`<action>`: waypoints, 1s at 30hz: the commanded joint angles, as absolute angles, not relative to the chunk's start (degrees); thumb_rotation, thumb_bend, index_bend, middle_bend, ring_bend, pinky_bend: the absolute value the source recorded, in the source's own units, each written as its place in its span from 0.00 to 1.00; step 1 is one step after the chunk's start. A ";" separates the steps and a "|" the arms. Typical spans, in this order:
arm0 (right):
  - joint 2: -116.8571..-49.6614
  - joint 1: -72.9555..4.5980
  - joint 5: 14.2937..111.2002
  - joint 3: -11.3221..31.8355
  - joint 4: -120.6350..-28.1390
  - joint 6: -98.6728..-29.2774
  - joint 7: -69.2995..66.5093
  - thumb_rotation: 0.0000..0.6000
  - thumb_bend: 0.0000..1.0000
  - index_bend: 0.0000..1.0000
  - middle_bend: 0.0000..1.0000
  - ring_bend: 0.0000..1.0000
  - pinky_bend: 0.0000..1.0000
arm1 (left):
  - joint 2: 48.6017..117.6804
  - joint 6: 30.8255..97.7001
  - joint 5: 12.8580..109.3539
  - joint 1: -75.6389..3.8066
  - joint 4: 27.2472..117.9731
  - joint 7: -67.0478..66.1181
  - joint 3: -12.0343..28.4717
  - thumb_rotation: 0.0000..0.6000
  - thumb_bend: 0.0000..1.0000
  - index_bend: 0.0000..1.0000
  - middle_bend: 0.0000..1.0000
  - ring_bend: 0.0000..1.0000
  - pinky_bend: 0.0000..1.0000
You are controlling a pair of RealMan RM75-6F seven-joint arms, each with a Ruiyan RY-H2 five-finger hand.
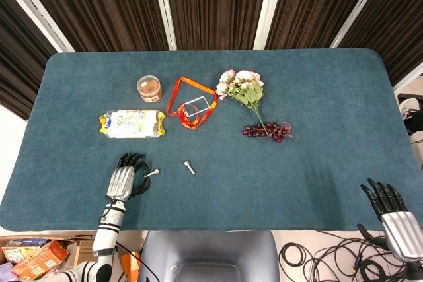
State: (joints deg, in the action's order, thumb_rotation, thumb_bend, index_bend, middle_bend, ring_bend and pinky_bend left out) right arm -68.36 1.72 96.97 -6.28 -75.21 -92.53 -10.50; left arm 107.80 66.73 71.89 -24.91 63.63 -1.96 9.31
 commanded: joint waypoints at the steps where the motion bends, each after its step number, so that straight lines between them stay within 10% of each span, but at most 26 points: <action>1: -68.35 1.79 96.99 -6.21 -75.16 -92.54 -10.55 1.00 0.21 0.00 0.00 0.00 0.00 | 107.78 66.11 71.39 -25.06 63.59 -2.46 9.54 1.00 0.40 0.50 0.21 0.12 0.07; 30: -68.11 1.76 96.98 -5.80 -75.73 -90.74 -9.81 1.00 0.21 0.00 0.00 0.00 0.00 | 103.09 67.93 71.74 -25.43 70.97 -8.74 10.82 1.00 0.42 0.56 0.22 0.12 0.08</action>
